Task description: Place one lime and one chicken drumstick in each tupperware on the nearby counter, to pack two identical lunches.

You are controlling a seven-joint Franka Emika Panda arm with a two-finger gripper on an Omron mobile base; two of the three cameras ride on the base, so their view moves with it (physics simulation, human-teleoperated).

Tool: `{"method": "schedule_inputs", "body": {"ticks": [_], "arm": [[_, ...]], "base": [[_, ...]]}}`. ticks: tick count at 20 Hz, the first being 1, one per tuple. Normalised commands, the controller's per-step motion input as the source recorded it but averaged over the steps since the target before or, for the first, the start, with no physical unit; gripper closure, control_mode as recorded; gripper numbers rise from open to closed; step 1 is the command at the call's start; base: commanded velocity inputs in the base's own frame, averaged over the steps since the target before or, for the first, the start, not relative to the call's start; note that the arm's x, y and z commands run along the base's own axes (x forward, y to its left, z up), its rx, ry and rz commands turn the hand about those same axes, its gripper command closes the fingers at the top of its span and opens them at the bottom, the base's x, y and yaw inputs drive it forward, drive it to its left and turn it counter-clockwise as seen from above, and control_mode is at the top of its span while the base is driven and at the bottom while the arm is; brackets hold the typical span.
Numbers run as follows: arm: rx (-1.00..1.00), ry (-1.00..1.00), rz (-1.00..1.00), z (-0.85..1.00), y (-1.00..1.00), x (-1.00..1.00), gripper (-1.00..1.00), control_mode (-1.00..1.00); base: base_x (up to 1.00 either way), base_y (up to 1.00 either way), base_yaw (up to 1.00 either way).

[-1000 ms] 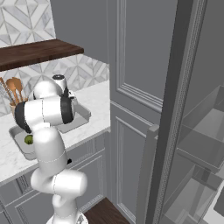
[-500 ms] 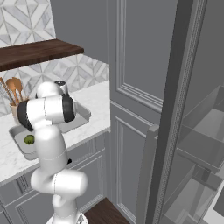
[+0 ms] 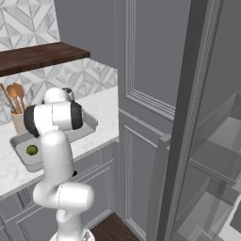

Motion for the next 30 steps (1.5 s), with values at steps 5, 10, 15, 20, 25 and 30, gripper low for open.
{"method": "schedule_inputs", "body": {"ticks": [5, 10, 15, 20, 25, 30], "arm": [[0.00, 0.00, 0.00, 0.00, 0.08, 0.01, -1.00, -1.00], [0.00, 0.00, 0.00, 0.00, 0.00, 0.00, -1.00, -1.00], [0.00, 0.00, 0.00, 0.08, 0.00, -0.12, -1.00, -1.00], [0.09, -0.03, 0.00, 0.17, -0.36, -0.92, -1.00, -1.00], [0.05, 0.00, 0.00, 0.04, -0.51, -1.00, -1.00, -1.00], [0.03, 0.00, 0.00, 0.01, -0.50, -1.00, -1.00, -1.00]], "base": [[0.00, 0.00, 0.00], [0.00, 0.00, 0.00], [0.00, 0.00, 0.00], [0.00, 0.00, 0.00], [0.00, 0.00, 0.00], [0.00, 0.00, 0.00]]}}
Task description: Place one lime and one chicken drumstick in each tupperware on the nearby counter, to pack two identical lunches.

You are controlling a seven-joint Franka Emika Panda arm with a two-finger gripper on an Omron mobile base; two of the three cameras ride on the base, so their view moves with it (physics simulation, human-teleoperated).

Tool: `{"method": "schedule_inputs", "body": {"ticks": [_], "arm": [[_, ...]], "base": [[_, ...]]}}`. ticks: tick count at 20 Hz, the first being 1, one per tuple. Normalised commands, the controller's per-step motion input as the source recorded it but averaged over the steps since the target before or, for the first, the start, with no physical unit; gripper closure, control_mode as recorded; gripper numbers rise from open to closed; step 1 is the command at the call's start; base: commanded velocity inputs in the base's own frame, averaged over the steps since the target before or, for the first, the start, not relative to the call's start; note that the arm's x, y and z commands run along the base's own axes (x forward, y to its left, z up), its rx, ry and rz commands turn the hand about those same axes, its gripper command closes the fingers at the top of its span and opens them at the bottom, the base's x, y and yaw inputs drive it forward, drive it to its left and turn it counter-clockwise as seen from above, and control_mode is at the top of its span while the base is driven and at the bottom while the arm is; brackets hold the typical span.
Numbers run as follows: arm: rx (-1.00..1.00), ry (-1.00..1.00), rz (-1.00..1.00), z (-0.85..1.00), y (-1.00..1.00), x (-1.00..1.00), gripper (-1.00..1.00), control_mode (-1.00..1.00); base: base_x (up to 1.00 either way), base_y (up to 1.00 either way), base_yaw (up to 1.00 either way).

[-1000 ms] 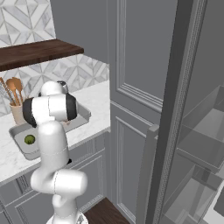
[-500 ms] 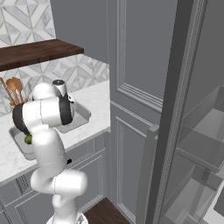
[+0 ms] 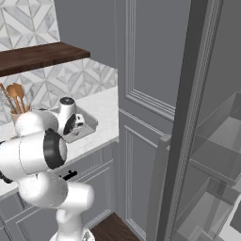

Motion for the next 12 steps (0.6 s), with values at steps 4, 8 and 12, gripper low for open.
{"method": "schedule_inputs", "body": {"ticks": [4, 8, 12], "arm": [[0.03, 0.00, 0.00, 0.20, -0.42, -1.00, -1.00, -1.00], [0.00, 0.00, 0.00, 0.35, -0.36, -1.00, -1.00, -1.00], [0.00, 0.00, 0.00, 0.52, -0.28, -0.94, -1.00, -1.00]], "base": [[0.00, 0.00, 0.00], [0.00, 0.00, 0.00], [0.00, 0.00, 0.00]]}}
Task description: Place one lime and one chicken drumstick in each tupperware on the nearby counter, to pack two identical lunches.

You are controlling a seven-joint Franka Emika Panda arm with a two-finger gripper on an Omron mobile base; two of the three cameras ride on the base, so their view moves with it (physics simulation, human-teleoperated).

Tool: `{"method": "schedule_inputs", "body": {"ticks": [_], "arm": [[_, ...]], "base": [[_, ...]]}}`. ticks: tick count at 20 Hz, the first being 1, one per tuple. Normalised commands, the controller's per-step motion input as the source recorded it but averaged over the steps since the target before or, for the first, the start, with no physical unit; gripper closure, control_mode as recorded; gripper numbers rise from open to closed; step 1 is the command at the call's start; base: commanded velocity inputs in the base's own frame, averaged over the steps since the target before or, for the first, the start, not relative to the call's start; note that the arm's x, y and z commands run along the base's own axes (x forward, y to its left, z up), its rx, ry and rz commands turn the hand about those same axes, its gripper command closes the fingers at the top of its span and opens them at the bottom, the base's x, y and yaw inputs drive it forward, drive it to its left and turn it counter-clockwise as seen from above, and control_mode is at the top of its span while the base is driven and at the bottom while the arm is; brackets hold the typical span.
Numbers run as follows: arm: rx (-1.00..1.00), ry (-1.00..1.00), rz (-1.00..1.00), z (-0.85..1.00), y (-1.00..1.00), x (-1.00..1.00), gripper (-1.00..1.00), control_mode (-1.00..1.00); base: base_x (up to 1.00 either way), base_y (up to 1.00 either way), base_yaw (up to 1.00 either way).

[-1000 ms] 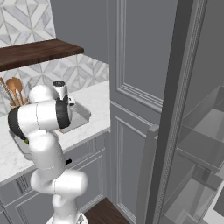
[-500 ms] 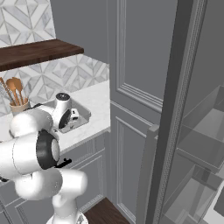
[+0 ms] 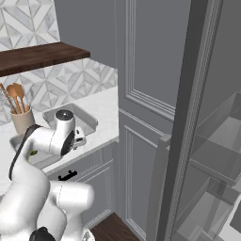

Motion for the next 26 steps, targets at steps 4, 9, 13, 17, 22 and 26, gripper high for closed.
{"method": "schedule_inputs", "body": {"ticks": [4, 9, 13, 17, 22, 26], "arm": [[0.00, 0.01, 0.00, 0.66, -0.16, -0.86, -1.00, -1.00], [-0.09, 0.10, -0.10, 0.59, -0.27, -0.53, -1.00, -1.00], [-0.12, 0.11, -0.20, 0.41, -0.43, -0.29, -1.00, -1.00], [0.00, 0.03, -0.29, 0.04, -0.51, -0.38, -1.00, -1.00], [0.00, -0.07, -0.10, 0.16, -0.18, -0.60, -1.00, -1.00], [0.00, 0.00, 0.00, 0.00, 0.00, 0.00, -1.00, -1.00]], "base": [[0.00, 0.00, 0.00], [0.00, 0.00, 0.00], [0.00, 0.00, 0.00], [0.00, 0.00, 0.00], [0.00, 0.00, 0.00], [0.00, 0.00, 0.00]]}}
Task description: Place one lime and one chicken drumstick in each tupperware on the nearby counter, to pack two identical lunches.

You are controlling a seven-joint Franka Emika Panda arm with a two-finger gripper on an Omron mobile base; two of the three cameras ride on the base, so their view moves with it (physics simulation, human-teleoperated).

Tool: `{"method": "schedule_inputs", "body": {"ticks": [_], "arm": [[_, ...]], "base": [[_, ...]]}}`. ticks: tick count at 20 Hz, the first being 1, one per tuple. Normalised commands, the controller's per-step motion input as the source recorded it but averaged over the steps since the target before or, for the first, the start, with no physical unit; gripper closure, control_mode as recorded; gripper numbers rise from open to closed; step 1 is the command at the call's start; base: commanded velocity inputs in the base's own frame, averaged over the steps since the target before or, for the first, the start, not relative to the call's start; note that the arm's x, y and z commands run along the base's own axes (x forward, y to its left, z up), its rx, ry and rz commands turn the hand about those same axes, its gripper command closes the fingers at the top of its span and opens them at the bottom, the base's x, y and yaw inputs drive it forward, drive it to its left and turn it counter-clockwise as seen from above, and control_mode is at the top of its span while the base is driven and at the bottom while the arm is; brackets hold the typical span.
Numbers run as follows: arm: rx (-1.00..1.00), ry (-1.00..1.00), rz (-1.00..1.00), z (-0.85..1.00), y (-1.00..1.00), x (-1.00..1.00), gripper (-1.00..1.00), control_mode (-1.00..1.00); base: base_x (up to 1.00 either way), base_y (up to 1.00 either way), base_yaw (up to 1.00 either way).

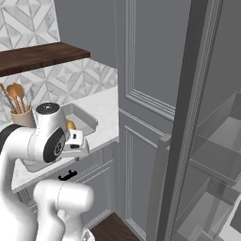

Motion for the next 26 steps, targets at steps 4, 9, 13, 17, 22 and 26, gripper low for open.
{"method": "schedule_inputs", "body": {"ticks": [4, 9, 13, 17, 22, 26], "arm": [[0.00, 0.00, 0.00, 0.00, 0.00, -0.26, -1.00, 1.00], [0.00, 0.00, 0.00, 0.00, 0.00, 0.00, -1.00, 1.00], [0.00, 0.00, 0.00, 0.00, 0.00, 0.00, -1.00, 1.00], [0.00, 0.00, 0.00, 0.00, 0.00, 0.00, -1.00, 1.00], [0.00, 0.00, 0.00, 0.00, 0.00, 0.00, -1.00, 1.00], [0.00, 0.00, 0.00, 0.00, 0.00, 0.00, -1.00, 1.00]], "base": [[-0.25, 0.00, 0.00], [-1.00, 0.00, -0.03], [-1.00, -0.02, -0.12], [-1.00, -0.02, -0.22], [-0.70, -0.33, -0.54], [-0.11, -0.56, -0.69]]}}
